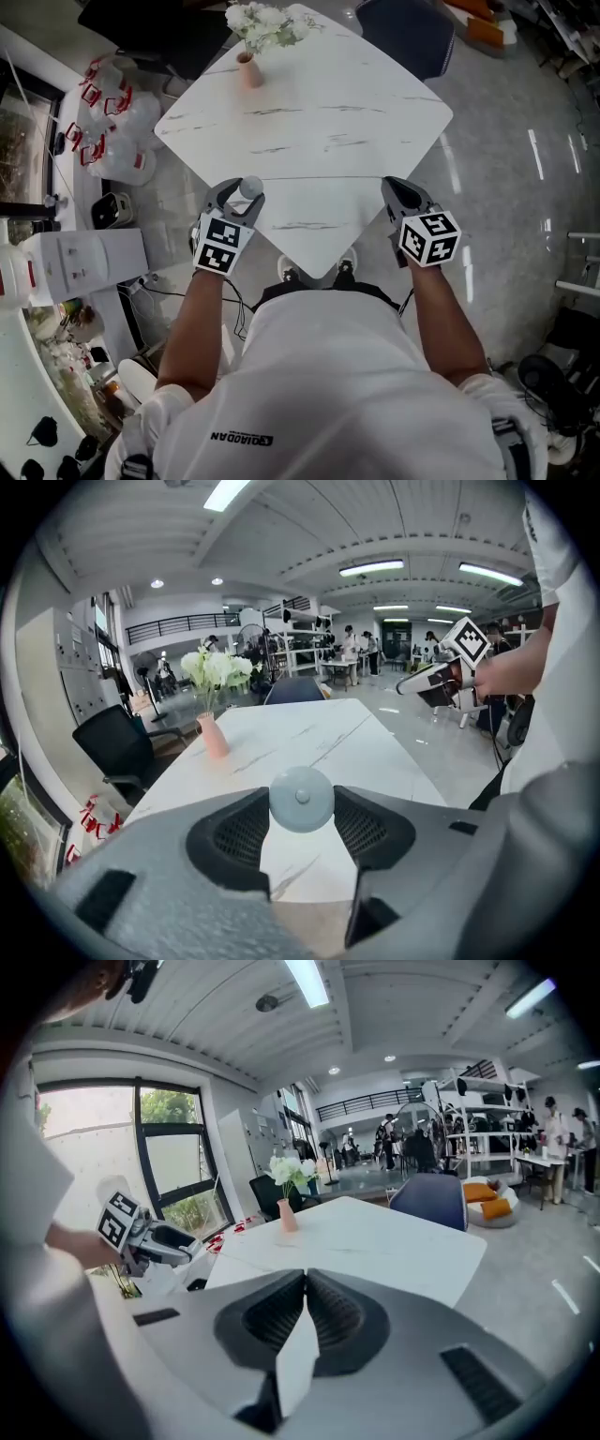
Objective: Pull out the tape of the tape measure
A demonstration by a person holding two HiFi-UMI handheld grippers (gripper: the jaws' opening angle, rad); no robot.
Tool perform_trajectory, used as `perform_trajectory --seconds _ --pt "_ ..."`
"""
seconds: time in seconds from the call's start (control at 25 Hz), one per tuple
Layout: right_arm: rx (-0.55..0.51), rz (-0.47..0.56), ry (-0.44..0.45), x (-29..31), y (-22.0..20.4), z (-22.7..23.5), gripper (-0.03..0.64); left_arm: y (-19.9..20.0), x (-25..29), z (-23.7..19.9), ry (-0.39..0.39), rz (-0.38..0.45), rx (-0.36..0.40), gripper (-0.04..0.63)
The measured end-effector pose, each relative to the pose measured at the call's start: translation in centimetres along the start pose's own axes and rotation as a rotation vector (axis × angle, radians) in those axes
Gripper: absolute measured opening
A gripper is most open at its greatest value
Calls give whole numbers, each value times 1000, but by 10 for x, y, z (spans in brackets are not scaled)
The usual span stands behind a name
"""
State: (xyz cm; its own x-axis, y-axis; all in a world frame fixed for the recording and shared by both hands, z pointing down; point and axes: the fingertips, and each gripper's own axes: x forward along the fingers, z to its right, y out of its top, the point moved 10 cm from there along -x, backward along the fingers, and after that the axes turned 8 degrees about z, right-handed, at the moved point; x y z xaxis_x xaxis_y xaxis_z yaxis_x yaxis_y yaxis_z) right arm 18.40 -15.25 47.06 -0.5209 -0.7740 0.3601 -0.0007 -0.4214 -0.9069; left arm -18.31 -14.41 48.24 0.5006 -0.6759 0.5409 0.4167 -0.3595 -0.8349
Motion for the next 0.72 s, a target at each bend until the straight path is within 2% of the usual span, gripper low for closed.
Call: perform_trajectory --seconds 0.12,0.32,0.72 --pt "9 -43 -10 15 -15 5 15 -23 17 -1 -15 -53 -32 222" --pt "17 -121 -23 44 -42 14 15 -50 46 -8 -36 -130 -41 222" --pt "29 -239 -32 88 -78 32 17 -79 85 -18 -57 -227 -70 224"
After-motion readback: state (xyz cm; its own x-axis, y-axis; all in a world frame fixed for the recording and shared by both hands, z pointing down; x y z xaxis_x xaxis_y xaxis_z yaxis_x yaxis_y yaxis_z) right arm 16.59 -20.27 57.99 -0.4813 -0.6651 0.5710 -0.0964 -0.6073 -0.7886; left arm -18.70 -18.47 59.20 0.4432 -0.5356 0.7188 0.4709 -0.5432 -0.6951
